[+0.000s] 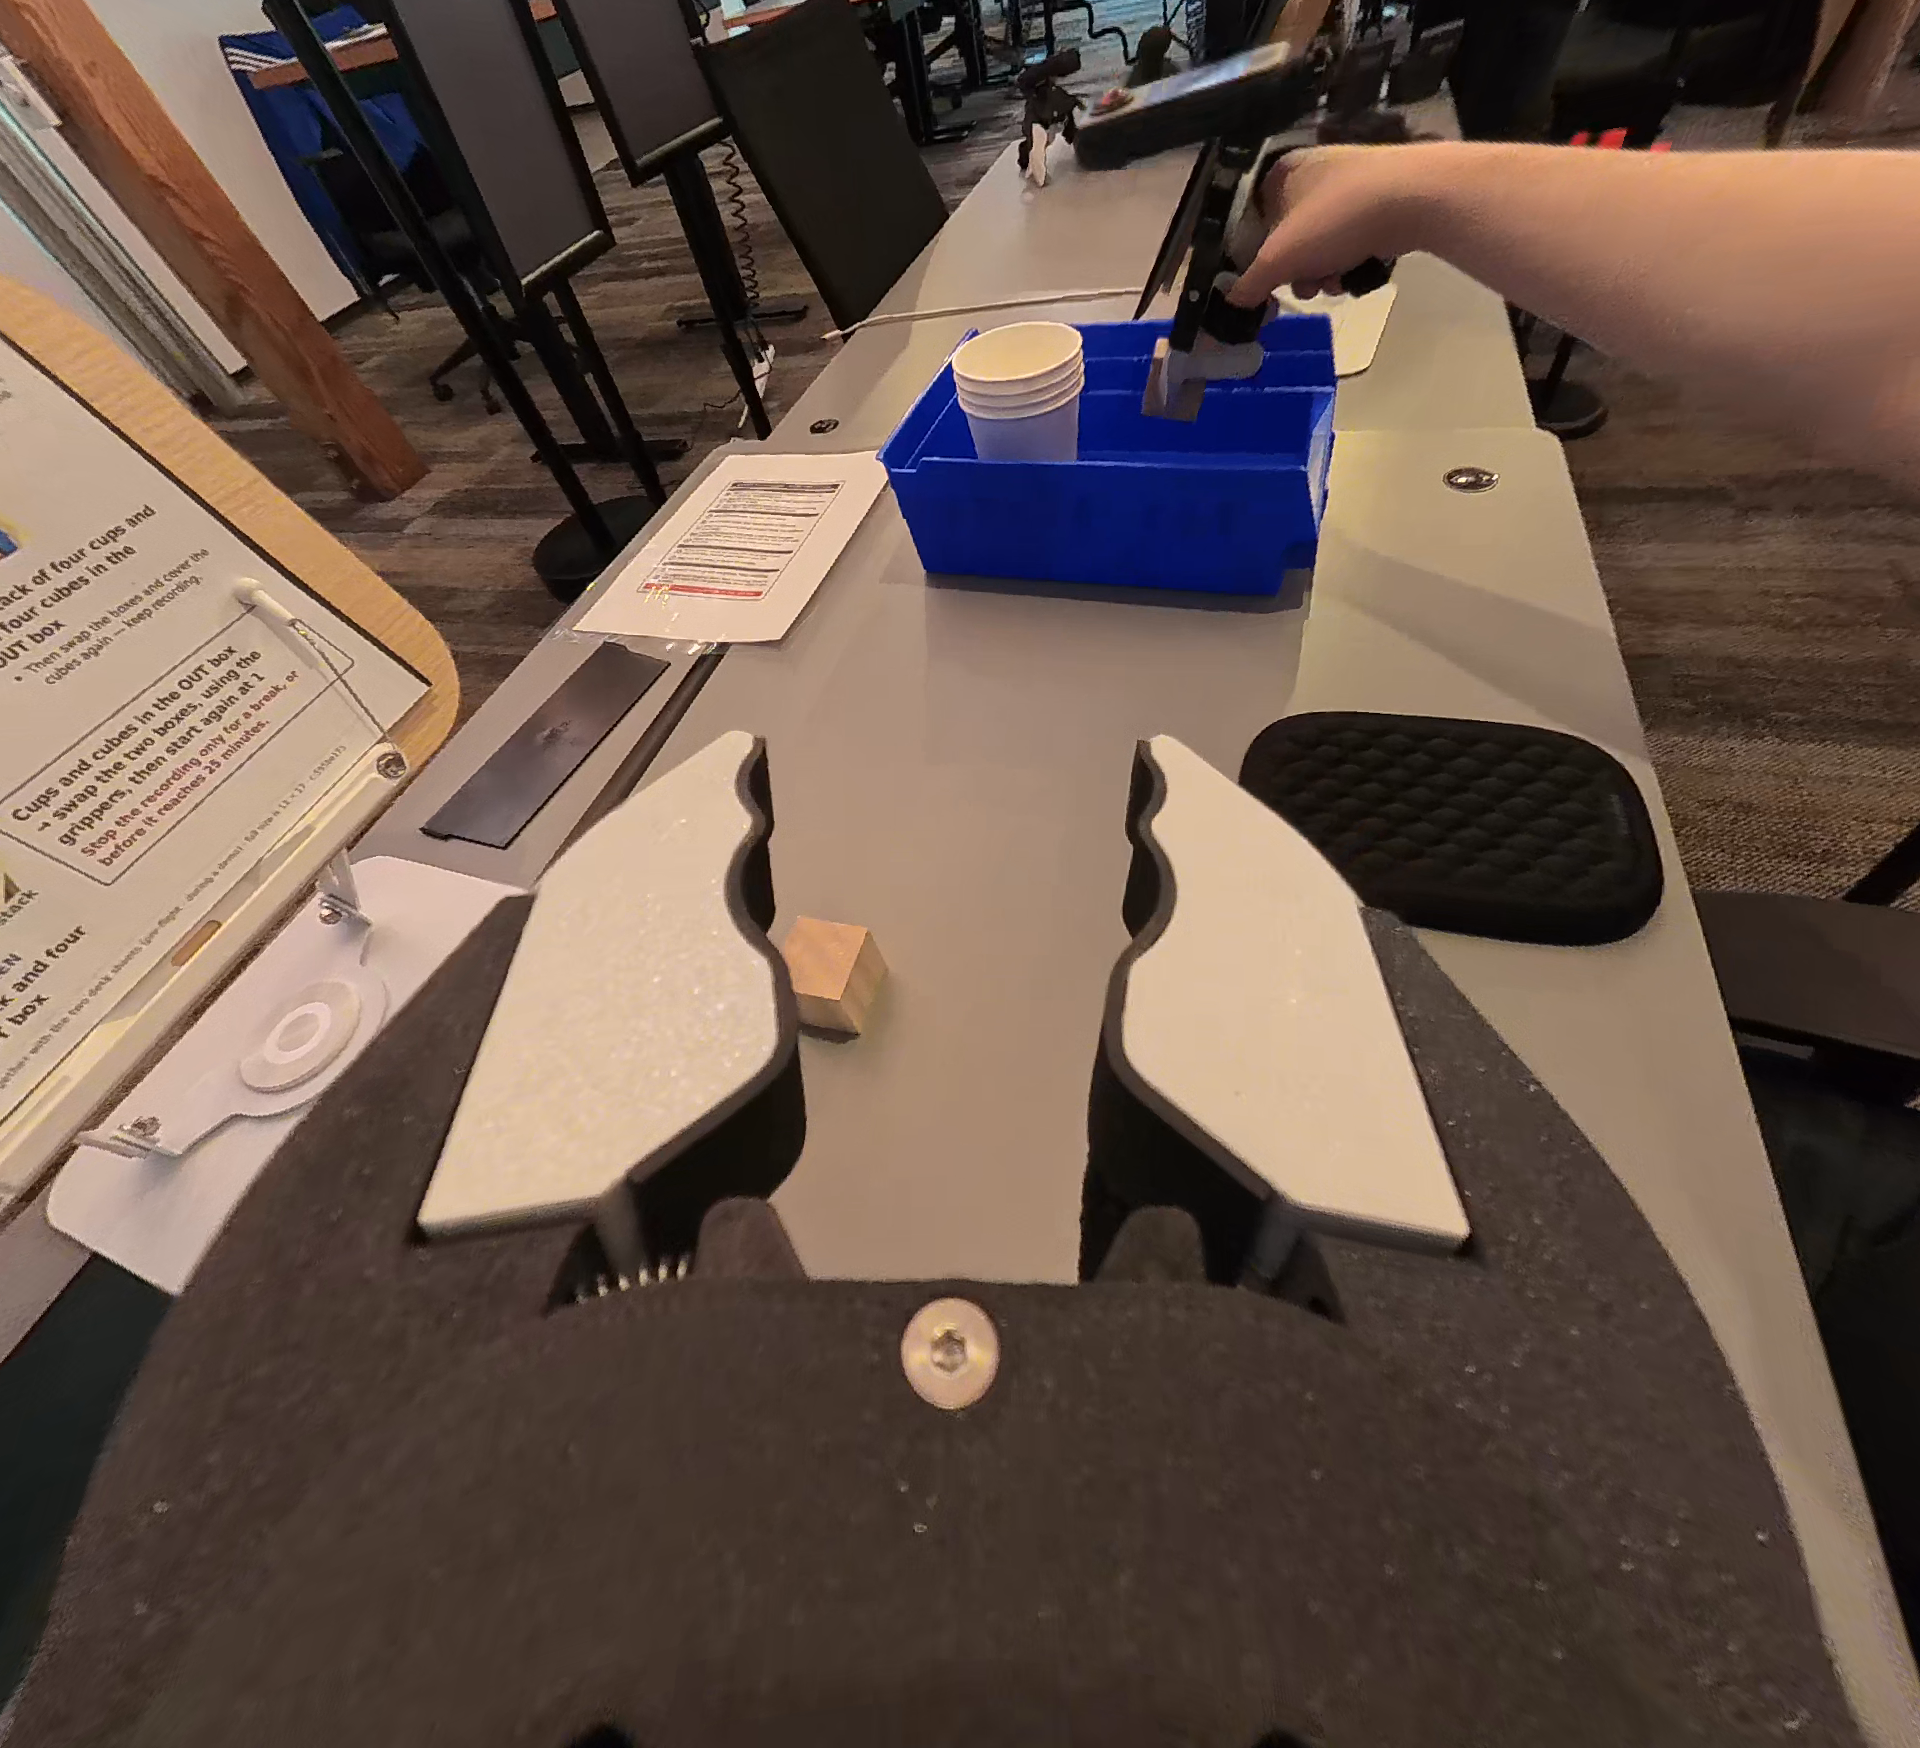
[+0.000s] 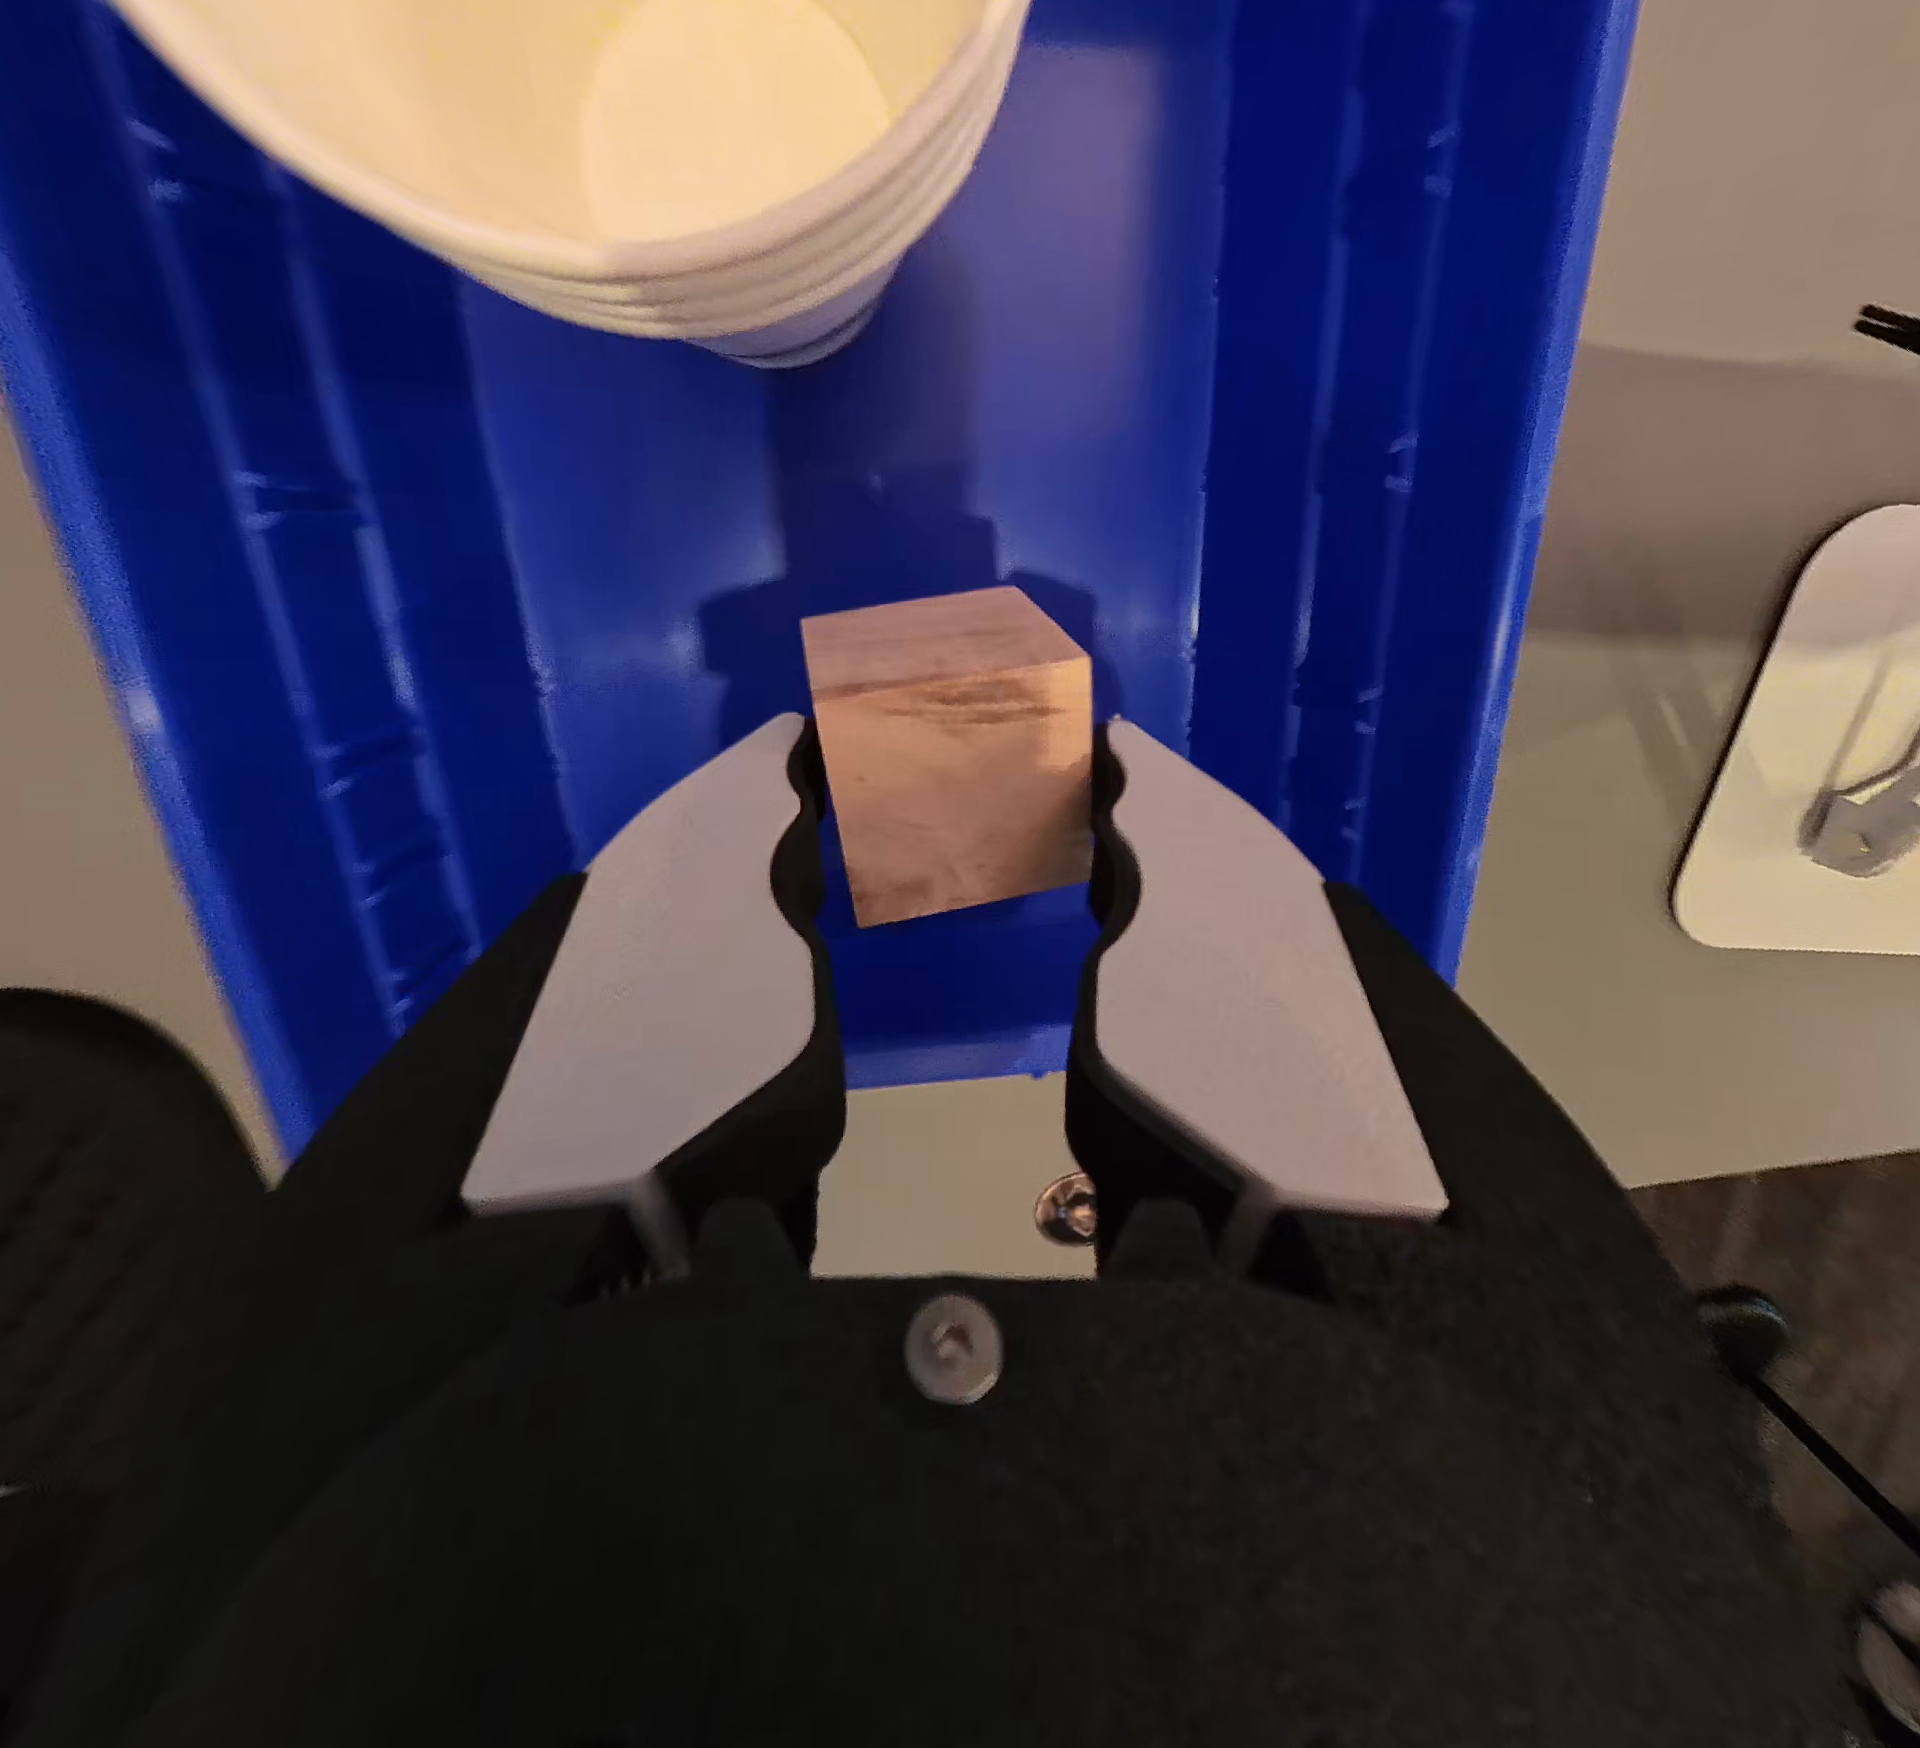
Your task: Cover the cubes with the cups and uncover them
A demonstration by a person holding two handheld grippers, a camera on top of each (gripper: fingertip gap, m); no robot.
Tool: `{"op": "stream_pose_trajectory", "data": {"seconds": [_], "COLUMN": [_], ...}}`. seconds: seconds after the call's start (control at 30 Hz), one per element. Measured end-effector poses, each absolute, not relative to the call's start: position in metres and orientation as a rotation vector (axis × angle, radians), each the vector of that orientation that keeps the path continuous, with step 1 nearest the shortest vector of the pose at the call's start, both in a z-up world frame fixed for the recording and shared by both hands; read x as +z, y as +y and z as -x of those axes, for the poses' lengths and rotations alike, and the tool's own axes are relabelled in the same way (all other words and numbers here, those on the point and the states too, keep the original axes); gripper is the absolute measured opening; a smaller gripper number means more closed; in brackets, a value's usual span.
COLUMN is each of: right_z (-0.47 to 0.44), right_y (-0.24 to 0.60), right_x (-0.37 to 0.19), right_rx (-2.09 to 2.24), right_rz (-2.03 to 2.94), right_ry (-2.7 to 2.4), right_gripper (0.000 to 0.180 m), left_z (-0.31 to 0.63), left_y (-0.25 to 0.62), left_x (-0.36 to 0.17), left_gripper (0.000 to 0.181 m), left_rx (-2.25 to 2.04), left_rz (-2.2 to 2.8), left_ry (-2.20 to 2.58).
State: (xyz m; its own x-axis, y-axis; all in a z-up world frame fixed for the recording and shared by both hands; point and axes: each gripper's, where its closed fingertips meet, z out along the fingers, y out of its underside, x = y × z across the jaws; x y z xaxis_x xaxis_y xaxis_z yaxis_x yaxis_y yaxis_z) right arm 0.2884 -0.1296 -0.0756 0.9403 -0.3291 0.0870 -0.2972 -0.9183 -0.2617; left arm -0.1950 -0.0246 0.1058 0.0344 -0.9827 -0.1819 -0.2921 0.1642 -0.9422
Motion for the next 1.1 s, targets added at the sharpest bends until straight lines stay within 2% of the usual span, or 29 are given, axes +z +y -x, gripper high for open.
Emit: {"op": "stream_pose_trajectory", "data": {"seconds": [0.37, 1.0, 1.1], "right_z": [-0.317, -0.327, -0.326], "right_y": [-0.132, -0.142, -0.143], "right_x": [-0.126, -0.151, -0.152], "right_rx": [-0.328, -0.268, -0.266], "right_rz": [3.014, 3.023, 3.029], "right_ry": [0.424, 0.493, 0.481], "right_gripper": [0.048, 0.048, 0.055], "left_z": [0.190, 0.187, 0.188], "left_y": [-0.038, -0.032, -0.032], "left_x": [0.107, 0.102, 0.102], "left_gripper": [0.064, 0.064, 0.064], "left_rx": [-0.818, -0.802, -0.804], "left_rz": [1.252, 1.271, 1.275], "left_ry": [1.482, 1.484, 1.482]}}
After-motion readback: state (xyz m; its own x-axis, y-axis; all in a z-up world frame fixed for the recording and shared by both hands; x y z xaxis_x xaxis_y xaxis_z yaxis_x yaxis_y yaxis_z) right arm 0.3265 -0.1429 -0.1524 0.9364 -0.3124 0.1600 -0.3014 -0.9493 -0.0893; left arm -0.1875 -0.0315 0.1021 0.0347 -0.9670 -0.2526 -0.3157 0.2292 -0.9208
